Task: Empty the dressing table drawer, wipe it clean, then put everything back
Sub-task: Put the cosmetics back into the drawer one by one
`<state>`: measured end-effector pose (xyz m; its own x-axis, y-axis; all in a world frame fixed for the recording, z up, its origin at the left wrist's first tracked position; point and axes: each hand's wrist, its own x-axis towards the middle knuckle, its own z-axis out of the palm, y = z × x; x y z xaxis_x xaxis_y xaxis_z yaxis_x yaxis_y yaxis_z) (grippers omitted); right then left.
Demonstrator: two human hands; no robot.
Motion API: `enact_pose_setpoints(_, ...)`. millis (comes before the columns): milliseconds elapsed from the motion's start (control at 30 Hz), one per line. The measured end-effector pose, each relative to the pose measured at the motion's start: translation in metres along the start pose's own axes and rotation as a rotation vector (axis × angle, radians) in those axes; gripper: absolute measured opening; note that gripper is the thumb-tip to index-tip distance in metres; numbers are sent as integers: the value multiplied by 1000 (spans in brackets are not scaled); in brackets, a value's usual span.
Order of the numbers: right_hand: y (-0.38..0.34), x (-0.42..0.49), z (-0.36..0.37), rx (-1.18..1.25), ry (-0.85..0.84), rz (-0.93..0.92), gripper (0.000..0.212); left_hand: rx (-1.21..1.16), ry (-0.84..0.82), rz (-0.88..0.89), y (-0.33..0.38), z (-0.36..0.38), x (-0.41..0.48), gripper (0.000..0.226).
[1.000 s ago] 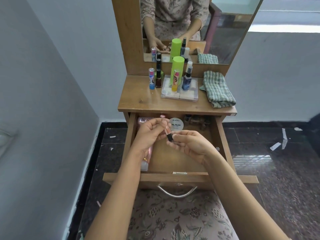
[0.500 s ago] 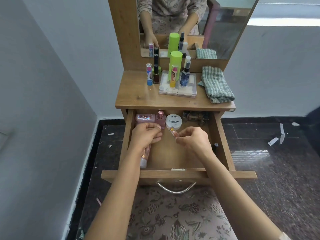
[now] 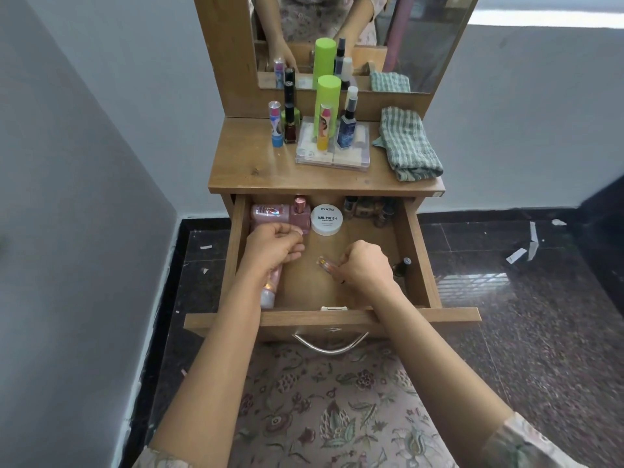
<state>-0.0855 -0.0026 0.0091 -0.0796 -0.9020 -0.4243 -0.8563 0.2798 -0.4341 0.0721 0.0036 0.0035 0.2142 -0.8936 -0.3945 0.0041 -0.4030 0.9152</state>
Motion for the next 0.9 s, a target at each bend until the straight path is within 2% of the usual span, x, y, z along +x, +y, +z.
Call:
enact_pose_setpoints(100,2,1,-5,-62,-28,-19,34,7,-7,-7,0,0,0,8)
enact_pose_setpoints(267,13,-1,-29,-266,-79,-181,20,-1,0,-5,1,0,-3,8)
enact_pose_setpoints(367,25,-9,-40,-395,-151,-240,16,23,-11,-2,1,0,-3,6)
enact_pose_setpoints(500,37,-16,-45,-556,-157,-345,11,65,-30,16,1,0,-2,5)
enact_pose_setpoints(700,41,-13,-42,-674,-167,-312,8,145,-98,14,0,4,-2,10)
enact_pose_setpoints(833,41,-11,-43,-730,-155,-265,25,146,-92,9,-1,3,-1,13)
enact_pose_setpoints(900,40,-11,-43,-737,-150,-272,24,153,-90,10,-1,3,-1,13)
